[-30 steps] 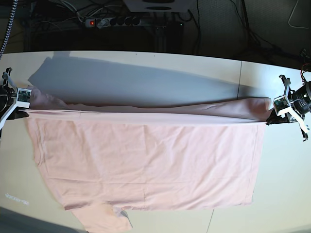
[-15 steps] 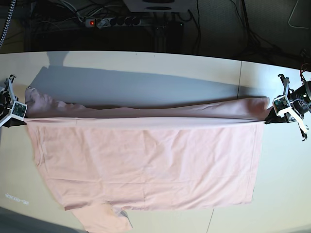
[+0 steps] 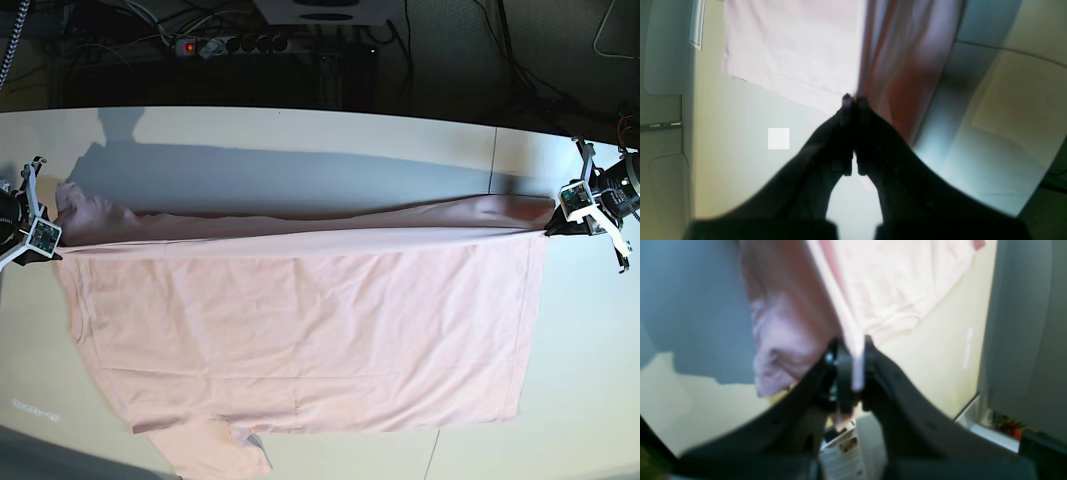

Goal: Fold the T-shirt properly
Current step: 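Lay the lifted edge over the shirt body and open both grippers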

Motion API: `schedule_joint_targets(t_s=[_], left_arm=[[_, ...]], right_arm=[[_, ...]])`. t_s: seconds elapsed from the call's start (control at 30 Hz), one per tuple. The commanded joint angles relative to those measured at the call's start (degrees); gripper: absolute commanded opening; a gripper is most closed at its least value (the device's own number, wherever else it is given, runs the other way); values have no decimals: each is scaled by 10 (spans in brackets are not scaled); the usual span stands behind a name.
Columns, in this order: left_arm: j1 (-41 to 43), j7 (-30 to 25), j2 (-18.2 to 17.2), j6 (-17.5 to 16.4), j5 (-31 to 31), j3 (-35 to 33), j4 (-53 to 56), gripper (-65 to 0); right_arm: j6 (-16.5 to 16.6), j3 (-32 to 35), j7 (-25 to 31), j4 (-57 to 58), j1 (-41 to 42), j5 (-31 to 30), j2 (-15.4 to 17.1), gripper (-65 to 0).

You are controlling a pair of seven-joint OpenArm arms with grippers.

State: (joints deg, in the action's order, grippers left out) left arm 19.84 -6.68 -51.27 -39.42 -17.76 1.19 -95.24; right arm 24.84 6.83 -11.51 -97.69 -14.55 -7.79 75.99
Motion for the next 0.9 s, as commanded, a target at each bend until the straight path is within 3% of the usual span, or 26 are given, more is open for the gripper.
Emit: schedule_joint_targets(t_s=[0.0, 0.17, 0.27, 0.4, 0.63, 0.87], left_arm=[[-5, 14, -16, -3, 0, 10, -3, -650], [-5, 46, -16, -3, 26, 10, -3, -650], [-5, 42, -16, -3, 26, 10, -5, -650], [-6, 30, -16, -4, 26, 10, -22, -650], [-6, 42, -16, -6, 26, 10, -32, -650], [-6, 44, -17, -6, 25, 10, -32, -650]], right_arm=[[41, -10, -14, 2, 18, 6, 18, -650], [41, -4, 7, 16, 42, -10, 19, -650], [41, 35, 13, 23, 76, -9, 19, -650], [41, 148, 15, 50, 171, 20, -5, -650], [41, 358, -5, 144, 403, 21, -99, -650], [43, 516, -16, 177, 561, 13, -135, -650]])
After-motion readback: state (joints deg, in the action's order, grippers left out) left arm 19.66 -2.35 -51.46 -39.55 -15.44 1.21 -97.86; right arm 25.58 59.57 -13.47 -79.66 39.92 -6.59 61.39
